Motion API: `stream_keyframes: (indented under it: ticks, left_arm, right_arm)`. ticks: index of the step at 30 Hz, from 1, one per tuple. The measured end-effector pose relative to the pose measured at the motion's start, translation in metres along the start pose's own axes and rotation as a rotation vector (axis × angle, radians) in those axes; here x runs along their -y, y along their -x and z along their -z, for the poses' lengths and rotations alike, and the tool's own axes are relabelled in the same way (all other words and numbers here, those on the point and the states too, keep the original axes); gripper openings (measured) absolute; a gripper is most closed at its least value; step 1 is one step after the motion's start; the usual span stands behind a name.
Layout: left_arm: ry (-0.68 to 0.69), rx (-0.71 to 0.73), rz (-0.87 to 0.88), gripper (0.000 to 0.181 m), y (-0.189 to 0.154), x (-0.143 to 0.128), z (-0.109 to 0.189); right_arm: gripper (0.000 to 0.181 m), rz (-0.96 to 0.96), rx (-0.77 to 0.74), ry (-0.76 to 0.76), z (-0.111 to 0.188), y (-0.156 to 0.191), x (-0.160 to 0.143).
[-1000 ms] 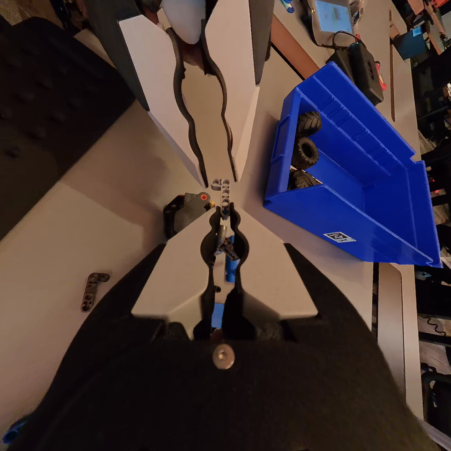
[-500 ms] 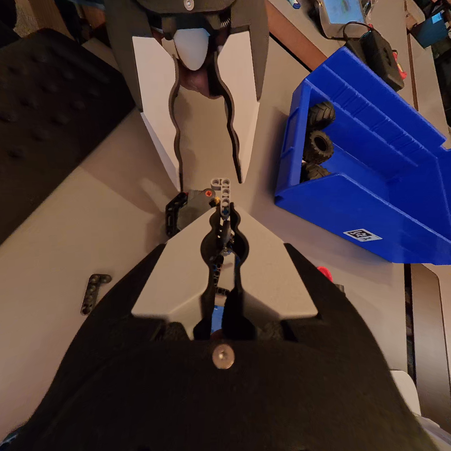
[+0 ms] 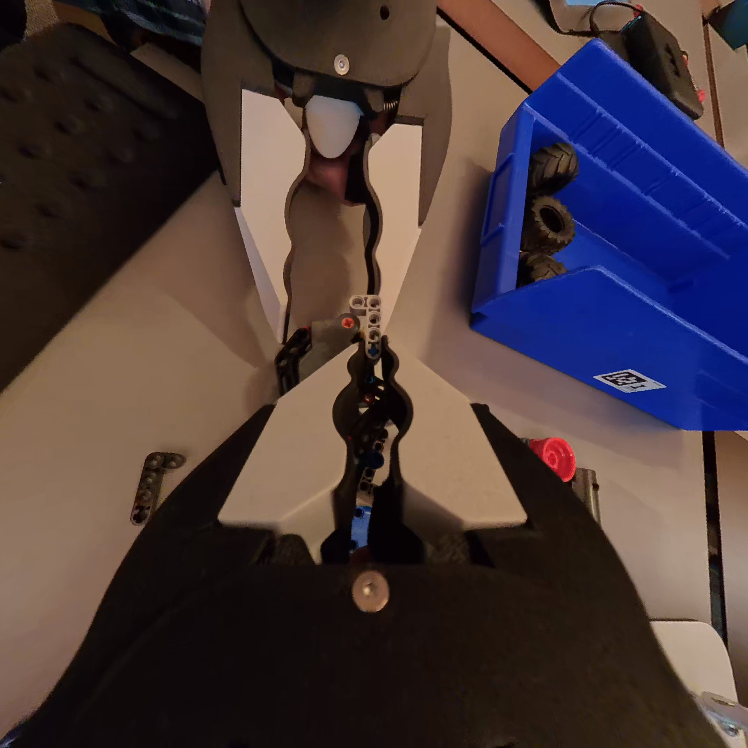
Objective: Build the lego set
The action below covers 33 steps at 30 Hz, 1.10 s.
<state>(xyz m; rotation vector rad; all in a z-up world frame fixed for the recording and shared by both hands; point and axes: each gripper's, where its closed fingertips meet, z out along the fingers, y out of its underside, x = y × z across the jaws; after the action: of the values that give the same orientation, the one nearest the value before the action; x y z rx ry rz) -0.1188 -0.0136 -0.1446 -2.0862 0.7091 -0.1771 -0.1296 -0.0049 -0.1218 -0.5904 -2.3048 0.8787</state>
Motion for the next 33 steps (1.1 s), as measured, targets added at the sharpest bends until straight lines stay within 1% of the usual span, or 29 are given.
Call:
stream_keyframes:
  ticks: [2,4,7,10,16,17,19,20,24,26,28,29,32,33]
  left_arm:
    - [-0.020,-0.019,0.018,0.038,0.001,0.000,-0.003]
    - [-0.036,-0.027,0.027,0.039,0.001,0.002,-0.005]
    - [-0.002,-0.014,-0.003,0.037,0.003,-0.004,-0.009]
    - [-0.006,-0.016,-0.006,0.035,0.004,-0.003,-0.011]
    - [-0.008,-0.024,-0.020,0.035,0.008,-0.002,-0.012]
    - [-0.009,-0.019,-0.020,0.039,0.008,-0.001,-0.013]
    - [-0.003,-0.013,-0.020,0.055,0.009,-0.001,-0.016]
    - [-0.003,-0.001,-0.018,0.060,0.012,-0.001,-0.017]
    - [-0.011,0.019,-0.043,0.051,0.013,0.003,-0.022]
    - [-0.002,0.017,-0.054,0.056,0.012,0.002,-0.023]
    - [-0.039,0.036,-0.043,0.057,0.015,0.008,-0.014]
    - [-0.075,0.043,-0.039,0.052,0.015,0.014,-0.005]
    - [-0.199,0.079,-0.035,0.016,0.019,0.034,0.008]
    - [-0.214,0.095,-0.048,0.014,0.020,0.038,0.009]
  right_arm:
    - [0.006,-0.018,0.005,-0.006,0.000,-0.001,-0.002]
    - [0.006,-0.048,0.022,-0.021,0.001,-0.001,-0.003]
    - [0.006,-0.056,0.027,-0.024,0.004,-0.003,-0.007]
    - [0.006,-0.066,0.036,-0.039,0.009,-0.004,-0.007]
    - [0.006,-0.041,0.027,-0.008,0.015,-0.007,-0.013]
    - [0.006,-0.034,0.025,-0.001,0.015,-0.007,-0.015]
    - [0.006,-0.019,0.017,0.020,0.014,-0.008,-0.018]
    - [0.006,-0.009,0.014,0.032,0.013,-0.008,-0.019]
    - [0.006,0.037,-0.004,0.081,0.011,-0.008,-0.023]
    - [0.006,0.059,-0.016,0.103,0.010,-0.008,-0.025]
    - [0.005,0.048,-0.010,0.084,0.012,-0.007,-0.021]
    - [0.006,0.046,-0.013,0.075,0.014,-0.008,-0.019]
    - [0.006,0.008,0.010,0.010,0.020,-0.007,-0.008]
    - [0.006,0.001,0.008,0.000,0.022,-0.008,-0.006]
